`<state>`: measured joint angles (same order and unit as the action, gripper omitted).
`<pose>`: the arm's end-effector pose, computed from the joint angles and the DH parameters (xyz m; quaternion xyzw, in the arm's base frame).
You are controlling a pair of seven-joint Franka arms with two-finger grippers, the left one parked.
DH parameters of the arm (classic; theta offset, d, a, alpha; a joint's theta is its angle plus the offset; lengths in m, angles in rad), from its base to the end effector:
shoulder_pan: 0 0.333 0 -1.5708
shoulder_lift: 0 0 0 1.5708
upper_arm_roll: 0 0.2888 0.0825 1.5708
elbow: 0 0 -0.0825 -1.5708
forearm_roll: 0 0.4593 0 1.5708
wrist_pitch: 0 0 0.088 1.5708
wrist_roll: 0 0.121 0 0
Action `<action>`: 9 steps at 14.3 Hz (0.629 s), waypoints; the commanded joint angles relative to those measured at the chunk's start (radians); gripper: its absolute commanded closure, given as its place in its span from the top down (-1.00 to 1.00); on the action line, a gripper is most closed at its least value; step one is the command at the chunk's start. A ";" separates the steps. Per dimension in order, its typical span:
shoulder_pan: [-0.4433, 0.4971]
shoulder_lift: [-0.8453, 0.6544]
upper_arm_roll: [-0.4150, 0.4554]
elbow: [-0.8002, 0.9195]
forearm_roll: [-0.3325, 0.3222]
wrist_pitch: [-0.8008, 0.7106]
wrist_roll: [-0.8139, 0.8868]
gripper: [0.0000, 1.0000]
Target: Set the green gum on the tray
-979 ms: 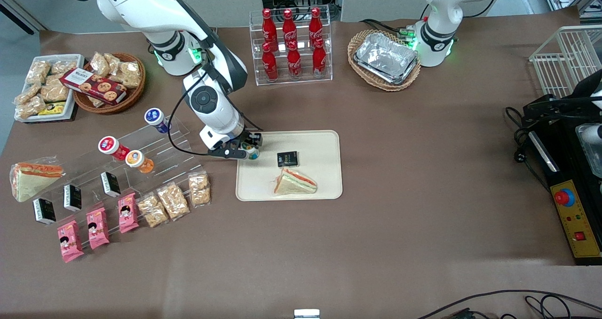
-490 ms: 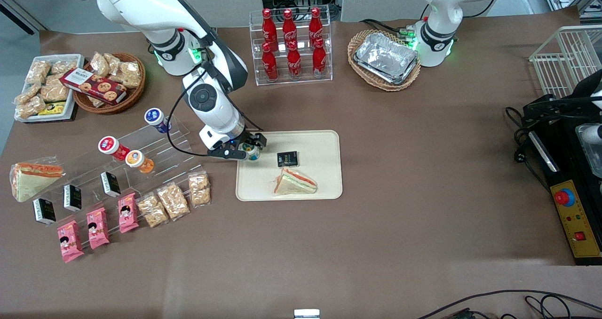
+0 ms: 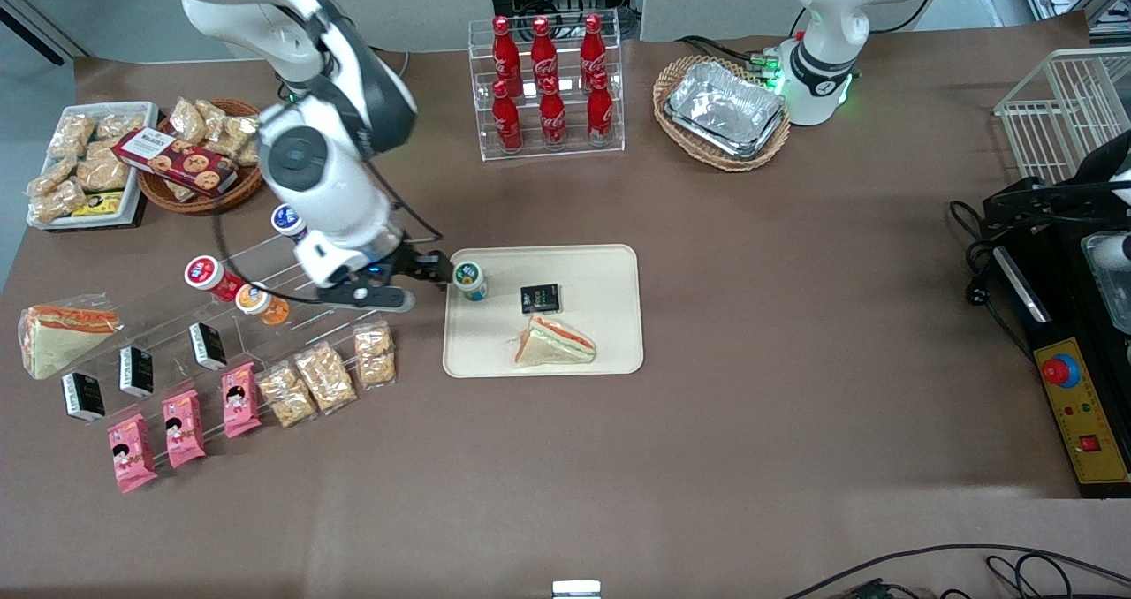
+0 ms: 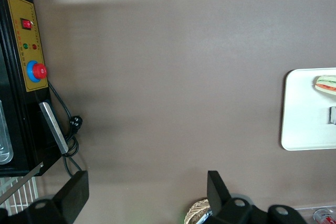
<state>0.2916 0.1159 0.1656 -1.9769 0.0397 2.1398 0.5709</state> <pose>0.5810 0.2874 0.3372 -0.9971 0.0678 -0.0080 0.0350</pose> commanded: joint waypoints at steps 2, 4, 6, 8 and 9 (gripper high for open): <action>-0.023 -0.087 -0.121 0.148 -0.012 -0.240 -0.184 0.98; -0.023 -0.088 -0.181 0.249 -0.008 -0.372 -0.259 0.98; -0.026 -0.088 -0.230 0.311 0.002 -0.460 -0.327 0.98; -0.025 -0.100 -0.305 0.345 0.034 -0.514 -0.429 0.98; -0.025 -0.108 -0.337 0.351 0.034 -0.533 -0.460 0.99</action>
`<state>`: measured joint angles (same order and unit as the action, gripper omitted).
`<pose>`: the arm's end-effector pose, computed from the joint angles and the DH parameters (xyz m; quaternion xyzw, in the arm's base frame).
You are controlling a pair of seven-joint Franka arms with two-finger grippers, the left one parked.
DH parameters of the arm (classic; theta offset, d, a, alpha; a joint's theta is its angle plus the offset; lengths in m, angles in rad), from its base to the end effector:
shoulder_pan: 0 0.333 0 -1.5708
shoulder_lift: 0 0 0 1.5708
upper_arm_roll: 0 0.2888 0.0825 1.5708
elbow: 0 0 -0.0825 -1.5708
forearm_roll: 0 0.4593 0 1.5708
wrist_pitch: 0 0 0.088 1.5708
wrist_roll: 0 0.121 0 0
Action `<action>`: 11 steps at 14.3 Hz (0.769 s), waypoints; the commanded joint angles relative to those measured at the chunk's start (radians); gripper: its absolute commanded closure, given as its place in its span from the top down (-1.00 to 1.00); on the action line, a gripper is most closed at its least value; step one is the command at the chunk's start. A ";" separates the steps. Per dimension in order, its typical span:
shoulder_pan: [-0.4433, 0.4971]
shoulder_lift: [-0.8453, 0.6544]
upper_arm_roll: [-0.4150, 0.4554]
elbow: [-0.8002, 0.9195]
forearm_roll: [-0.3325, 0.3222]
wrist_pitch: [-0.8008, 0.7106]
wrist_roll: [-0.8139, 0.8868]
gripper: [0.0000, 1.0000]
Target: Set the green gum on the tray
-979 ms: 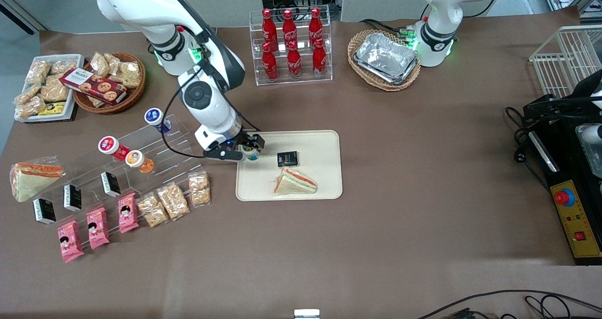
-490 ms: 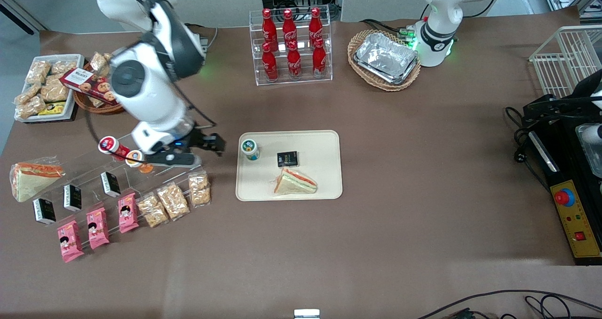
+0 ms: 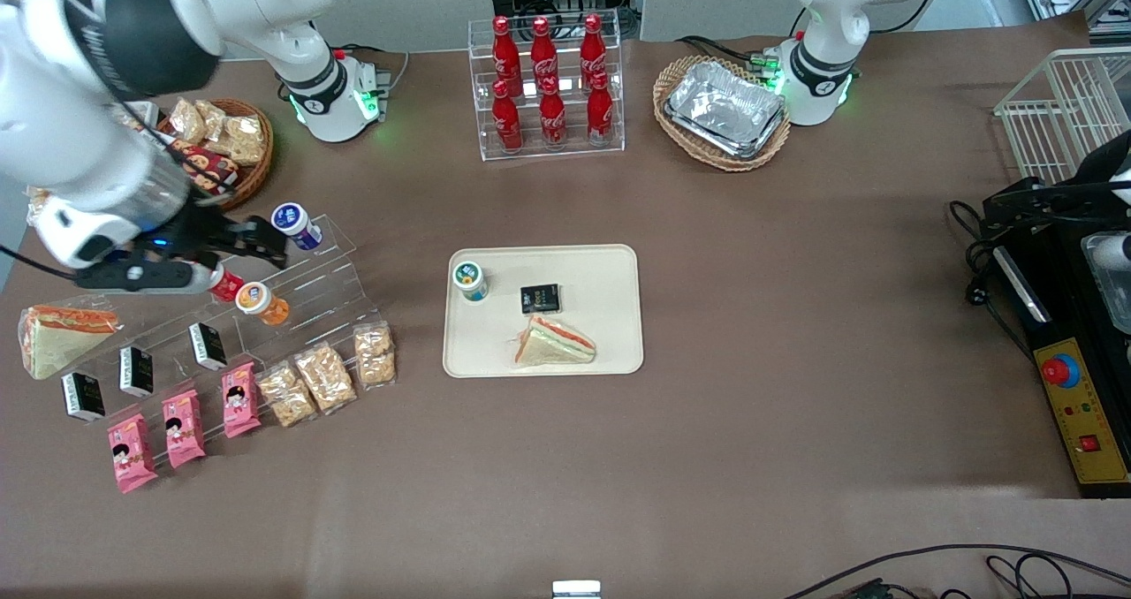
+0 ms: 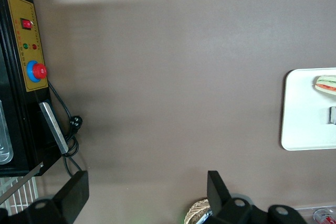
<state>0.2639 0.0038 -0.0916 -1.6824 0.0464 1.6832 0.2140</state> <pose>0.6267 0.1143 0.5294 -0.9995 0.0235 0.0059 0.0222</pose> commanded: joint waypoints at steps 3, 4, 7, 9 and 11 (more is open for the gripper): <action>0.001 -0.005 -0.178 0.111 0.015 -0.141 -0.143 0.99; 0.000 -0.004 -0.212 0.122 0.012 -0.151 -0.180 0.99; 0.000 -0.004 -0.307 0.124 0.019 -0.151 -0.408 0.99; -0.020 -0.004 -0.318 0.124 0.023 -0.152 -0.432 0.99; -0.041 -0.001 -0.318 0.125 0.023 -0.151 -0.432 0.99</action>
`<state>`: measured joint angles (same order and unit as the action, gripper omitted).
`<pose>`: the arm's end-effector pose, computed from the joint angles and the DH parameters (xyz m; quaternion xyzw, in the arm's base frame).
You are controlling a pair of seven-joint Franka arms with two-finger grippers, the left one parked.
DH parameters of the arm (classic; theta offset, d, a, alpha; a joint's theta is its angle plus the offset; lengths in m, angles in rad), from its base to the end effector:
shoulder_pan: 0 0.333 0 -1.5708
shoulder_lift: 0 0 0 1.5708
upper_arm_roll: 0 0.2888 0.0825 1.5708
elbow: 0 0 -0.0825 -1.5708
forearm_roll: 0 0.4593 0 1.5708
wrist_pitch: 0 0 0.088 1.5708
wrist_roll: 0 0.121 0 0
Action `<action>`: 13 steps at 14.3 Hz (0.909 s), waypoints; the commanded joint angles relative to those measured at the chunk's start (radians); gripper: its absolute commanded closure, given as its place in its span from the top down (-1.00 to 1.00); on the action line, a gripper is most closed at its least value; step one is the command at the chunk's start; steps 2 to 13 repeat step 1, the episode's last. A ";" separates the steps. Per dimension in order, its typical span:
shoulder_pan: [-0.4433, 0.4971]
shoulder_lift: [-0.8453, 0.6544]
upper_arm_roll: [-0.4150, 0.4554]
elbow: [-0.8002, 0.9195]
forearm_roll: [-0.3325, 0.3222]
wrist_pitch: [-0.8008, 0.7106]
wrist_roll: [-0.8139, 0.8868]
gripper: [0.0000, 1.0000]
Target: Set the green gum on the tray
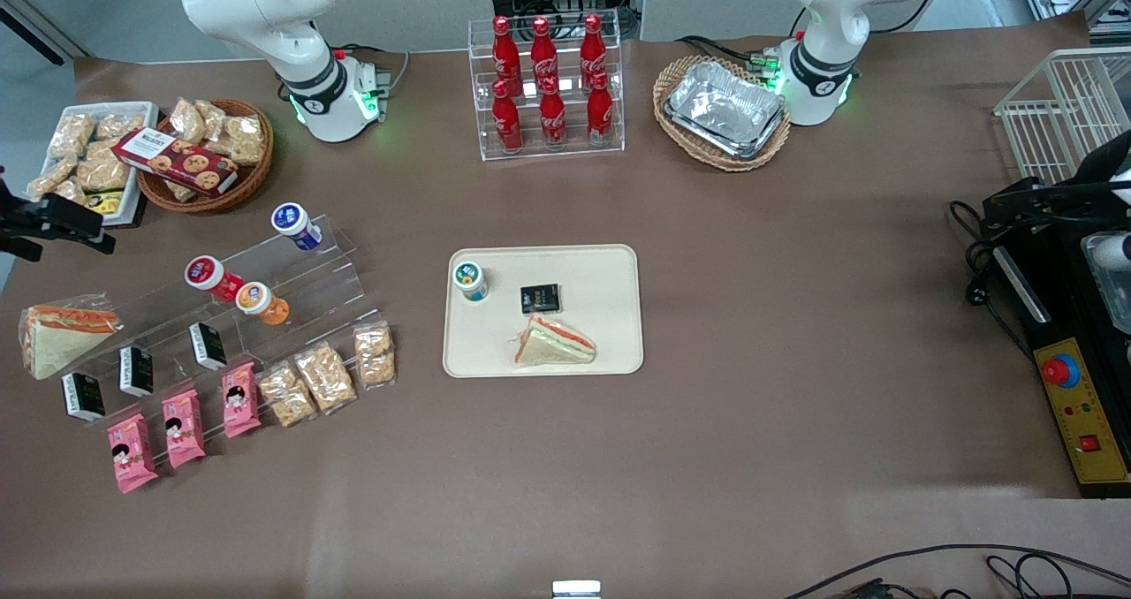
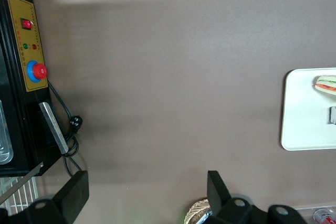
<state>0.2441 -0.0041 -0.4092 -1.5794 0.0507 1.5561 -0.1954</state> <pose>0.6192 -0.0973 0.5799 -0.9995 -0.0153 0.0049 0.0275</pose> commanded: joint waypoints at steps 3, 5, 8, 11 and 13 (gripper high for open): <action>-0.023 0.009 0.000 0.024 0.018 -0.024 -0.021 0.99; -0.023 0.009 0.000 0.024 0.018 -0.024 -0.021 0.99; -0.023 0.009 0.000 0.024 0.018 -0.024 -0.021 0.99; -0.023 0.009 0.000 0.024 0.018 -0.024 -0.021 0.99; -0.023 0.009 0.000 0.024 0.018 -0.024 -0.021 0.99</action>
